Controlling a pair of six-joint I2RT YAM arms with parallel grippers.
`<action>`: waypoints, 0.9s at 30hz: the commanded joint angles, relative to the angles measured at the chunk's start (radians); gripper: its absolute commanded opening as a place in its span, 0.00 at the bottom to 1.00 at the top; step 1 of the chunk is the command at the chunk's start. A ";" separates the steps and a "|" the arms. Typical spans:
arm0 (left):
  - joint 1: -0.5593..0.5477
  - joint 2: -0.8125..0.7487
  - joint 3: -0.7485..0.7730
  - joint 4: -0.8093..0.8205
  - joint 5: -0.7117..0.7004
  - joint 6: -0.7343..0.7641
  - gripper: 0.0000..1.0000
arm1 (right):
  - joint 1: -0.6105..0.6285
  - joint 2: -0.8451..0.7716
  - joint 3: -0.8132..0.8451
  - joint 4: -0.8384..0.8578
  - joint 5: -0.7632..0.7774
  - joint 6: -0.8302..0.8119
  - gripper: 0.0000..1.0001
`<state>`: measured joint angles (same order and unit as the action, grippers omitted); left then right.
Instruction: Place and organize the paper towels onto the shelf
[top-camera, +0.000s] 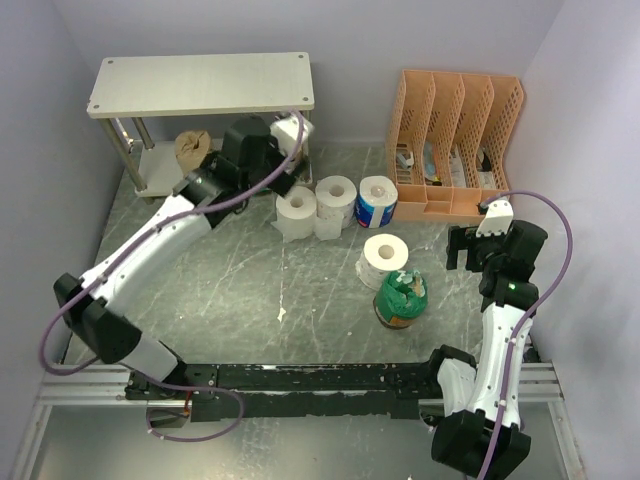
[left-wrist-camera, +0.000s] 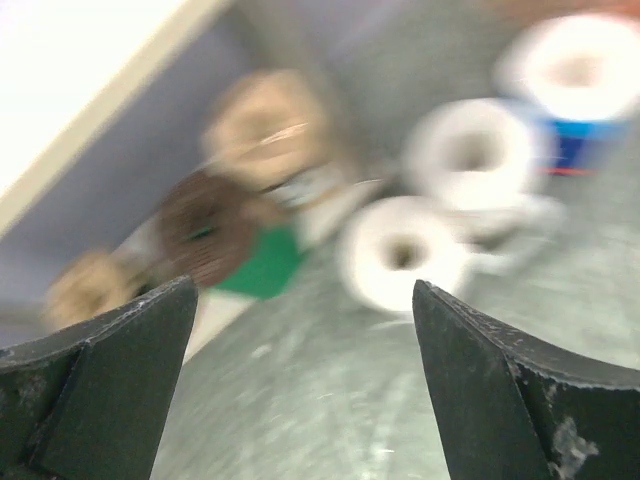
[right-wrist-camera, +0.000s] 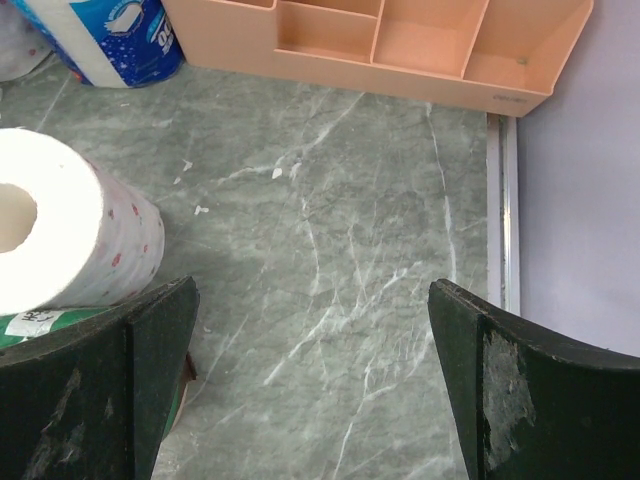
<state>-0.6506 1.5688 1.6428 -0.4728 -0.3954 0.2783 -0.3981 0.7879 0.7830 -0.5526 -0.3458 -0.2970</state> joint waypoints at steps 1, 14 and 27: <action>-0.166 -0.046 -0.107 -0.098 0.666 -0.047 1.00 | -0.001 -0.002 0.006 -0.016 0.003 -0.006 1.00; -0.395 0.082 -0.333 0.514 0.619 -0.394 1.00 | -0.001 -0.061 0.024 -0.001 0.086 0.035 1.00; -0.658 0.279 -0.166 0.296 0.347 0.214 0.99 | -0.002 -0.126 0.033 0.014 0.184 0.071 1.00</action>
<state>-1.3071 1.8320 1.4239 -0.0872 0.0326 0.2665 -0.3977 0.6674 0.7898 -0.5503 -0.2008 -0.2436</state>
